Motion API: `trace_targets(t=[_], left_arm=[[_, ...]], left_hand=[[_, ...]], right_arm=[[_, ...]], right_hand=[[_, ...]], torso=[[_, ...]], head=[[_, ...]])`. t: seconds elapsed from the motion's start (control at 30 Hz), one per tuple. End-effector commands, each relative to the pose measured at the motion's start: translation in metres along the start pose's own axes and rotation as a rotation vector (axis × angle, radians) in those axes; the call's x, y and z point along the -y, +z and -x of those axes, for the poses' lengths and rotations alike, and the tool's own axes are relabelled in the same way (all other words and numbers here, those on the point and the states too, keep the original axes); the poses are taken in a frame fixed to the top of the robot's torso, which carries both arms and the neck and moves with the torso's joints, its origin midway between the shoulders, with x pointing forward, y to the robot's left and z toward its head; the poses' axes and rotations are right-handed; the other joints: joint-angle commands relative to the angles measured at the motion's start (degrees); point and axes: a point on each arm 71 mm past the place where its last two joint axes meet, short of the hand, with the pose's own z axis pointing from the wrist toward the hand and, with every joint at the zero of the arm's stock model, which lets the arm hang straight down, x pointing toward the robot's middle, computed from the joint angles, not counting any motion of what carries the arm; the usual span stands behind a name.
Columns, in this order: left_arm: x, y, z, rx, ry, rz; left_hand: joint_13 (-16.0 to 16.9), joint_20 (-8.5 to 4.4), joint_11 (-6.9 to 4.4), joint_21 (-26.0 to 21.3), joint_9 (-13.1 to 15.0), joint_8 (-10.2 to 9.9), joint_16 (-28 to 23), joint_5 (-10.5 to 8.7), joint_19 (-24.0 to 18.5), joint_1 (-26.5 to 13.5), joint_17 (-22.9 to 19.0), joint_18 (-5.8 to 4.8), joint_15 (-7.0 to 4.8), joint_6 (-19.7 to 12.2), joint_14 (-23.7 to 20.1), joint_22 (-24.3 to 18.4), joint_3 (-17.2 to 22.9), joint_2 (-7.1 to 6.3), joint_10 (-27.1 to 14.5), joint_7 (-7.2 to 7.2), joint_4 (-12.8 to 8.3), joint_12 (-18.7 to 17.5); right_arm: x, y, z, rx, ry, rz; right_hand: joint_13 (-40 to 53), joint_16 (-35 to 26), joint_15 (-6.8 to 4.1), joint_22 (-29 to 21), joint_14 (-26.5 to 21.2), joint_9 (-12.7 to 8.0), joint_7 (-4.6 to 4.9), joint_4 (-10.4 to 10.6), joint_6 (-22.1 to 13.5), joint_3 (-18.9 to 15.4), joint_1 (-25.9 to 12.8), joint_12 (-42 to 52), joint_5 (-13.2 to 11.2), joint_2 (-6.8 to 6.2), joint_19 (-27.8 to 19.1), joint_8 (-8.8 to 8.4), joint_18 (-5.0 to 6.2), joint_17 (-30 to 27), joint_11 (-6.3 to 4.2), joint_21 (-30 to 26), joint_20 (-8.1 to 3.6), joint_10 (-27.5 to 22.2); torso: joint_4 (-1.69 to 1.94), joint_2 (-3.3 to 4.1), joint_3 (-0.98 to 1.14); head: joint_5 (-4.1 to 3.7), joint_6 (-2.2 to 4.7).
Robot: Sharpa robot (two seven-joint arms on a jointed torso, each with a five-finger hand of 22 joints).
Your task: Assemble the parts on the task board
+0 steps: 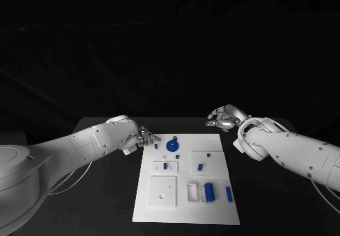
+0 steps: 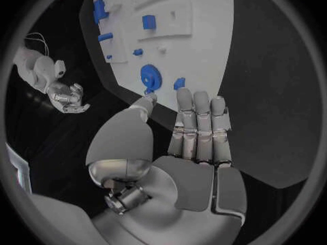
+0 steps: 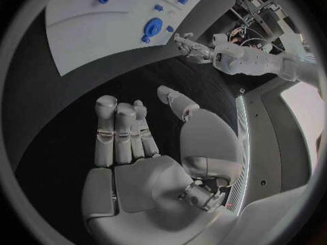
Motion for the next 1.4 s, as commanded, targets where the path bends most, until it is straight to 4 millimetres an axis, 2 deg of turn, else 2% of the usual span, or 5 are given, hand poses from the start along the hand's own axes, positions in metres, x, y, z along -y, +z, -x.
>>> trace_targets(t=[0.03,0.4,0.73,1.3,1.4], left_arm=[[0.003,0.001,-0.003,-0.018,0.012,-0.020],[-0.004,0.005,-0.003,-0.016,0.016,-0.002],[-0.008,0.008,-0.007,-0.024,0.011,0.009],[-0.009,0.010,-0.012,-0.045,-0.006,0.002],[-0.010,0.010,-0.011,-0.040,-0.009,0.003]], left_hand=[[0.1,-3.81,0.39,-0.3,-0.1,-0.2,-0.3,-0.35,-0.5,0.5,0.1,-0.60,0.33,-0.4,-0.2,0.1,-0.3,0.12,-0.1,-0.04,0.0,-0.3],[0.2,-3.73,0.44,-0.5,-0.2,-0.1,-0.4,-0.45,-0.6,1.0,0.2,-0.59,0.40,-0.5,-0.3,0.3,-0.9,0.81,-0.2,0.00,0.4,-0.4],[0.3,-3.68,0.46,-0.6,-0.3,0.0,-0.5,-0.56,-0.7,1.3,0.3,-0.59,0.44,-0.6,-0.4,0.4,-1.4,1.09,-0.3,0.03,0.7,-0.4],[0.6,-3.62,0.51,-1.0,-0.5,0.2,-0.7,-0.90,-0.7,2.8,0.8,-0.55,0.48,-0.9,-0.4,0.8,-3.0,1.56,-0.4,0.07,2.4,-0.5],[0.8,-3.62,0.51,-1.1,-0.6,0.3,-0.8,-0.93,-0.6,3.8,1.0,-0.53,0.48,-1.0,-0.4,1.0,-4.0,1.64,-0.4,0.07,3.6,-0.5]], right_arm=[[-0.002,0.000,0.001,-0.002,0.000,0.012],[-0.005,0.001,0.003,0.001,-0.001,0.016],[-0.007,0.001,0.004,0.004,-0.001,0.021],[-0.009,0.001,0.004,0.005,0.000,0.025],[-0.009,0.001,0.004,0.005,0.000,0.026]], right_hand=[[-0.1,0.3,-0.29,0.8,0.0,0.0,0.71,0.0,-0.2,-0.3,-0.1,0.3,0.2,0.39,-0.1,-0.14,3.97,-0.1,0.03,-0.3,-0.41,-0.5],[-0.2,0.3,-0.28,0.8,0.0,0.1,0.72,0.0,-0.2,-0.3,-0.1,0.3,0.2,0.39,-0.1,-0.15,3.97,-0.1,0.04,-0.3,-0.41,-0.5],[-0.2,0.3,-0.27,0.8,0.0,0.1,0.72,0.0,-0.2,-0.3,0.0,0.3,0.2,0.38,-0.1,-0.15,3.97,-0.1,0.04,-0.3,-0.42,-0.5],[-0.3,0.3,-0.26,0.8,0.0,0.1,0.73,0.0,-0.2,-0.3,0.0,0.4,0.2,0.37,-0.1,-0.15,3.97,-0.1,0.05,-0.3,-0.42,-0.5],[-0.3,0.3,-0.26,0.8,0.0,0.1,0.73,0.0,-0.2,-0.3,0.0,0.4,0.2,0.37,-0.1,-0.16,3.97,-0.1,0.05,-0.3,-0.42,-0.5]], torso=[[0.02,0.14,-0.07],[-0.02,0.03,0.02],[0.01,0.08,-0.06],[0.00,0.03,0.01],[0.03,0.02,0.03]], head=[[-0.14,-0.07],[-0.47,-0.45],[-0.49,-0.68],[-0.54,-1.05],[-0.61,-1.02]])
